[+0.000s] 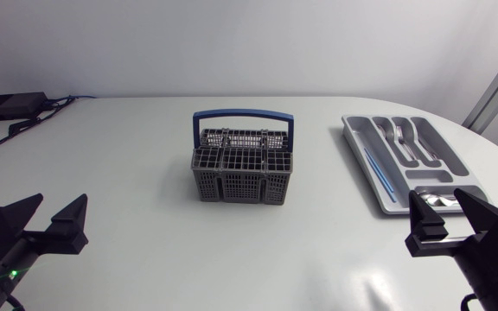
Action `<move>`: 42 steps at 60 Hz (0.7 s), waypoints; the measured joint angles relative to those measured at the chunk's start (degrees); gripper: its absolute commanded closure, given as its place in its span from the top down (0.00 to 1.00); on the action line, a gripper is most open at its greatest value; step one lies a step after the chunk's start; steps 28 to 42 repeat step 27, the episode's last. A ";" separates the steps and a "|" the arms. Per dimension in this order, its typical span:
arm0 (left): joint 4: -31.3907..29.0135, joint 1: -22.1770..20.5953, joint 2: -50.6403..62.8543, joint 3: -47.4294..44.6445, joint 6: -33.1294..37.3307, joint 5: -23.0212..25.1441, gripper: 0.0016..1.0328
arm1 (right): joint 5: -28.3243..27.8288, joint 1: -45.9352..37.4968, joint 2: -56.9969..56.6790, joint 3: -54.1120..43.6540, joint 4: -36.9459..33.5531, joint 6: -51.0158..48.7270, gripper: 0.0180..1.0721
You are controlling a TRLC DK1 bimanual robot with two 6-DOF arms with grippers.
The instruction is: Unload the cutlery basket into the drawer organizer.
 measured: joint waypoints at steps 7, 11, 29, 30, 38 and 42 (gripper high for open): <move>3.26 0.74 -2.64 -2.38 0.00 1.11 0.95 | 0.00 0.00 0.00 0.00 0.00 0.00 0.93; 5.20 1.18 -4.24 -3.87 0.00 1.88 0.95 | 0.00 0.00 0.00 0.00 0.00 0.00 0.93; 7.87 1.84 -6.86 -6.12 -0.02 3.02 0.95 | 0.00 0.00 0.00 0.00 0.00 0.00 0.93; 7.87 1.84 -6.86 -6.12 -0.02 3.02 0.95 | 0.00 0.00 0.00 0.00 0.00 0.00 0.93; 7.87 1.84 -6.86 -6.12 -0.02 3.02 0.95 | 0.00 0.00 0.00 0.00 0.00 0.00 0.93; 7.87 1.84 -6.86 -6.12 -0.02 3.02 0.95 | 0.00 0.00 0.00 0.00 0.00 0.00 0.93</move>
